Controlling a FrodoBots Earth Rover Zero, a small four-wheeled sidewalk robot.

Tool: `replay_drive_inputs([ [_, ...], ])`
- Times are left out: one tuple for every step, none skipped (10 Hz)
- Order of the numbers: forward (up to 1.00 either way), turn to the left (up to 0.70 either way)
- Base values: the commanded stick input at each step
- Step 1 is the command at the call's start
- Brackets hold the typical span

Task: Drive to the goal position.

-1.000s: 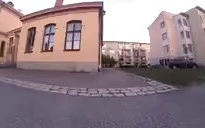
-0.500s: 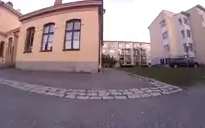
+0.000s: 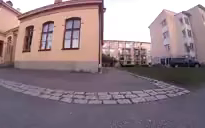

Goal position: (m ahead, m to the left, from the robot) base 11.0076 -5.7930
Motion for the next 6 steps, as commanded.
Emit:
replay_drive_inputs([
  [0.5,-0.01],
  [0.5,-0.01],
  [0.5,-0.01],
  [0.5,-0.01],
  [0.5,-0.01],
  [0.5,-0.01],
])
